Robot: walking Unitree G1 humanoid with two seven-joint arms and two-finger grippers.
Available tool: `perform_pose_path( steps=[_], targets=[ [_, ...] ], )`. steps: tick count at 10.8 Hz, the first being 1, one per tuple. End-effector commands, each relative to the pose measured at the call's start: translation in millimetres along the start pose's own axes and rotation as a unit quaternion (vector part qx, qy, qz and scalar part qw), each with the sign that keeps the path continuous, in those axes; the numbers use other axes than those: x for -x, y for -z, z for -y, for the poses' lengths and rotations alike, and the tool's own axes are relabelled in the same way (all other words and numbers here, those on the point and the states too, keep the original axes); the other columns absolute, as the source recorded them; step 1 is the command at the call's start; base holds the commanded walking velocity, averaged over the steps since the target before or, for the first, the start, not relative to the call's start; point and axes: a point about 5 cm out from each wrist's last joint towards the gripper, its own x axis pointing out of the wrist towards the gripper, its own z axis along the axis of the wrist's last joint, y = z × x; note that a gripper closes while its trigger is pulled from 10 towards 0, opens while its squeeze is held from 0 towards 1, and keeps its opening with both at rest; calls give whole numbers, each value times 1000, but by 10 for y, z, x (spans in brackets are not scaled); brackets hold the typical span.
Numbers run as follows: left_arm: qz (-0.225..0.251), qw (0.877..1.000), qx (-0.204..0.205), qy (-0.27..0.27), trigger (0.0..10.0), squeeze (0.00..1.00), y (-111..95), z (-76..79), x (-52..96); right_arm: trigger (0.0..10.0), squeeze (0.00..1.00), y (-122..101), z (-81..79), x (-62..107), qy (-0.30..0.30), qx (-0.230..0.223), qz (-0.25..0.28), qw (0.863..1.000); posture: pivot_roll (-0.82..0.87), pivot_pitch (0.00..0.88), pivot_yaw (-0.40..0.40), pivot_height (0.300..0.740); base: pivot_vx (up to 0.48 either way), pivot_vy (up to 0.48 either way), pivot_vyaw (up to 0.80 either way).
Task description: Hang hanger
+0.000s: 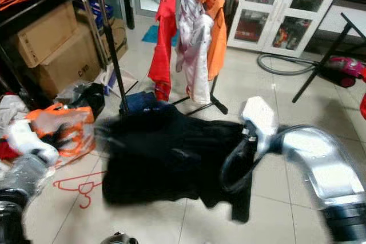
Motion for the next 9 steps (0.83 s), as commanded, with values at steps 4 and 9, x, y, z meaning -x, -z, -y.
perform_pose_path(
  steps=[4, 9],
  targets=[
    [98, 975, -74, 187, 0, 0, -325, 1140, -156, 0, 0, 76, -35, -324, 58, 19, 13, 998, -64, 6, -13, 740, 0, 0, 0],
    [100, 940, -167, 281, 10000, 0, -442, 1511, -19, 0, 0, 114, -48, -485, 76, -11, 65, 995, -53, 0, -10, 740, 0, 0, 0]
  ],
)
